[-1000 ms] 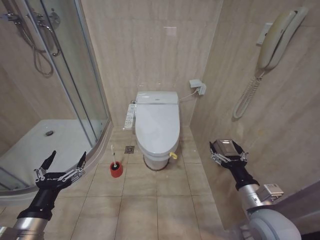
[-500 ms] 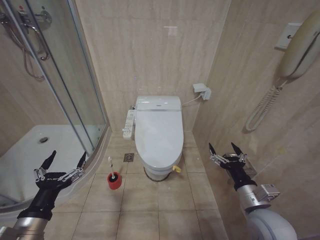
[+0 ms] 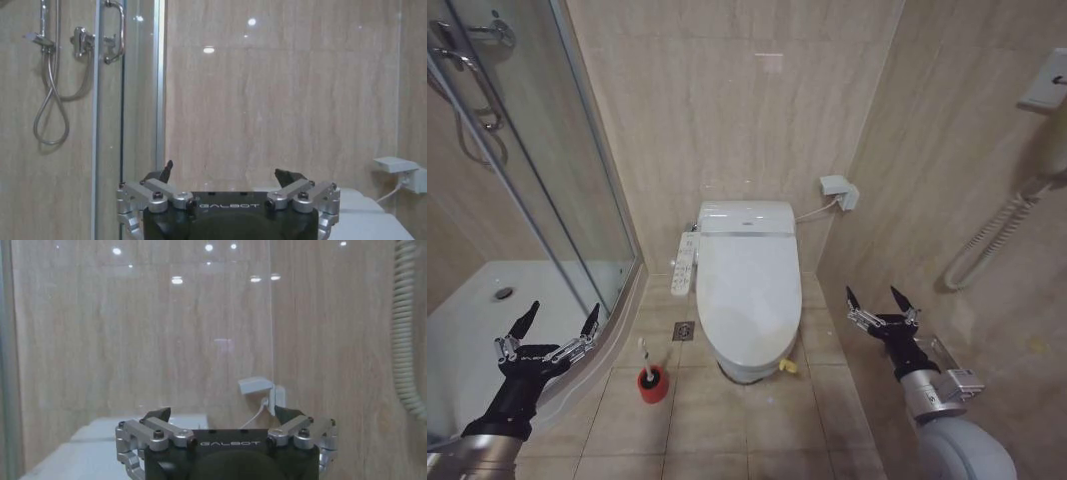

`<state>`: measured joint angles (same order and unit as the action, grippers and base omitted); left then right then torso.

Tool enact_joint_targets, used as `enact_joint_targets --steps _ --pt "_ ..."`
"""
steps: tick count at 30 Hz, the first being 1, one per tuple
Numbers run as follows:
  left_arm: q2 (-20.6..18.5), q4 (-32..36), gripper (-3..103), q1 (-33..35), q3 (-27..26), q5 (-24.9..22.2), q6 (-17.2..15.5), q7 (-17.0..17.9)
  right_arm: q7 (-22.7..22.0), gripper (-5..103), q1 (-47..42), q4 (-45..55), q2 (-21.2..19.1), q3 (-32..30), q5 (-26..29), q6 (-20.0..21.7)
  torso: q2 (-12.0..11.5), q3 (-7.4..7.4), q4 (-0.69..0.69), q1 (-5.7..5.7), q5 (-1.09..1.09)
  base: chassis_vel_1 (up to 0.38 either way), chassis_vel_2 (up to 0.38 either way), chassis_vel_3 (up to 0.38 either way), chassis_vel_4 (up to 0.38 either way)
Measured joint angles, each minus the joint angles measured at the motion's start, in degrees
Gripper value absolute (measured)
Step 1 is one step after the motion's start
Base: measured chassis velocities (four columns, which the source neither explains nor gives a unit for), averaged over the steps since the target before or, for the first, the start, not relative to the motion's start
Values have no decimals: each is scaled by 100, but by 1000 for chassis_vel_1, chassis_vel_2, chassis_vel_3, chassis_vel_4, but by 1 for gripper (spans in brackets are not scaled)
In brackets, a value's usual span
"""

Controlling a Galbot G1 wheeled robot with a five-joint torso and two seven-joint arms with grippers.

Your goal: Open the toilet lid, clean the toilet bowl with a toilet brush, close the toilet lid, and flush.

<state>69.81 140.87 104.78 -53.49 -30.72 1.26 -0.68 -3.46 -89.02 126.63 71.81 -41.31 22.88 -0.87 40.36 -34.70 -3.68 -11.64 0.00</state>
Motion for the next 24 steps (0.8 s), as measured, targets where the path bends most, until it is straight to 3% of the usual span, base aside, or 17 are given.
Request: enact_joint_targets --steps 5,11,14,19,24 --pt "0 0 100 1 0 0 0 0 54 100 -460 -110 54 -30 -226 -291 0 0 4 -1 -1 -49 91 63 -49" --pt "0 0 100 1 0 0 0 0 222 100 -1053 -384 246 43 -513 -671 1 2 -1 4 -1 19 -24 -34 22" --pt "0 0 100 2 0 0 0 0 494 100 -1269 -713 335 167 -628 -914 2 2 0 5 0 13 -17 -16 8" --pt "0 0 100 1 0 0 0 0 1107 100 -1232 -1365 370 411 -717 -1185 1 1 2 3 -1 0 0 0 0" --pt "0 0 100 1 0 0 0 0 1242 100 -798 -2493 433 791 -1102 -1485 1 1 1 2 0 0 0 0 0"
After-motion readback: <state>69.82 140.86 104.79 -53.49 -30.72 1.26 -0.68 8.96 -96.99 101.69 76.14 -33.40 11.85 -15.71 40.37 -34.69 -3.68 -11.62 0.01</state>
